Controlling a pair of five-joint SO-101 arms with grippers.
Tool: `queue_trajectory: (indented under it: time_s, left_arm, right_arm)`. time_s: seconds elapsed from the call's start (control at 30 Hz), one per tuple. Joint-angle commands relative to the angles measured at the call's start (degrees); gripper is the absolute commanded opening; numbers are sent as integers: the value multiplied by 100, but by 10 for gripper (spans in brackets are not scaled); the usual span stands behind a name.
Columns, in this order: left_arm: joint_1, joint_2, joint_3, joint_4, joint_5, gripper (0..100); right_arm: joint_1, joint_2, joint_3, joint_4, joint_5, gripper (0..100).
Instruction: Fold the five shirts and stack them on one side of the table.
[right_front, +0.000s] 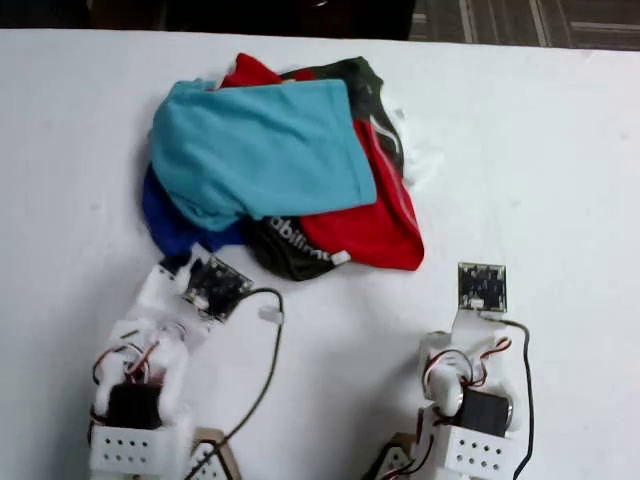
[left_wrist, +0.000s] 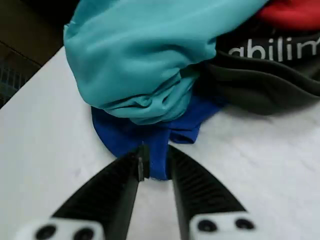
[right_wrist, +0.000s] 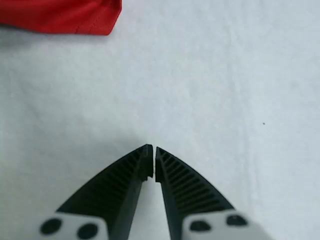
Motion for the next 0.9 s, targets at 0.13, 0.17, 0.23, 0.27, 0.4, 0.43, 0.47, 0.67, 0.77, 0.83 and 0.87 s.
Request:
queue_trajectory:
  time_s: [0.13,0.17,0.23,0.27,0.4,0.43,0.47,0.67,0.77,0.83,0.87]
  left_arm:
    - [-484,-132,-593,-290,1424,234]
    - [-492,-132,-760,-299,1538,234]
    - [-440,-123,-1147,-308,1793,234]
    - [-325,-114,-1314,-325,1864,234]
    - [167,352,-1921,-404,1802,234]
    - [211,642,-2079,-510,1802,234]
    - [220,1002,-2281,-642,1829,234]
    - [237,4431,-4374,-782,2277,234]
    - [396,6400,-5859,-176,2743,234]
    - [536,7534,-6818,378,3033,254]
    - [589,8035,-7284,651,3200,278]
  right_arm:
    - [-22,-84,44,48,-35,18]
    - [-22,-84,44,48,-35,18]
    - [-22,-84,44,48,-35,18]
    - [-22,-84,44,48,-35,18]
    - [-22,-84,44,48,-35,18]
    - [-22,-84,44,48,-35,18]
    - [-22,-84,44,48,-35,18]
    - [-22,-84,44,48,-35,18]
    - [-22,-84,44,48,-35,18]
    - [-22,-84,44,48,-35,18]
    - [-22,-84,44,48,-35,18]
